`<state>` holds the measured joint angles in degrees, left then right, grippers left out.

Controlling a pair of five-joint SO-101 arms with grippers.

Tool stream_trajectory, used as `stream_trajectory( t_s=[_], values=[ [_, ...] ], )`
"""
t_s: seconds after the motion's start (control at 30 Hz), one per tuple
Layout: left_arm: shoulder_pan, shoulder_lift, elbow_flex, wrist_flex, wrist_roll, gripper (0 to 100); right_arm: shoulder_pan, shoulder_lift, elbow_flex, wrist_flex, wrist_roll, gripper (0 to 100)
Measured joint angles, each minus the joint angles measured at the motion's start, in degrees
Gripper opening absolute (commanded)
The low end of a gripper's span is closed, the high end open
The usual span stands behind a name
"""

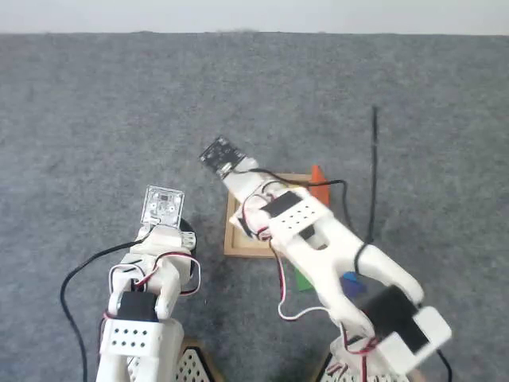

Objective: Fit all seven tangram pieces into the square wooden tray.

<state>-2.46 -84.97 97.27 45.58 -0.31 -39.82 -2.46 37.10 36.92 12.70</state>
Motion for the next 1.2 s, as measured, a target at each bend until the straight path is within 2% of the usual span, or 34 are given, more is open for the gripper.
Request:
stream_trajectory(
  t_s=[0.2,0.5,0.67,0.83,1.0,1.2],
  values=[
    [0.0,0.0,0.0,0.0,0.0,2,-0.9,3.9,-1.7,-0.2,0.0,13.8],
    [0.0,0.0,0.0,0.0,0.0,2,5.6,4.1,-1.7,-0.3,0.2,13.8],
    [0.0,0.0,0.0,0.0,0.0,2,6.6,4.1,-1.7,-0.3,0.2,13.8],
    [0.0,0.0,0.0,0.0,0.0,2,7.2,-2.1,-1.6,2.5,0.2,13.9],
    [0.0,0.0,0.0,0.0,0.0,2,15.1,-10.2,-1.8,8.4,0.2,20.2],
    [0.0,0.0,0.0,0.0,0.0,2,23.6,-4.4,-8.4,13.3,0.2,22.3]
  ],
)
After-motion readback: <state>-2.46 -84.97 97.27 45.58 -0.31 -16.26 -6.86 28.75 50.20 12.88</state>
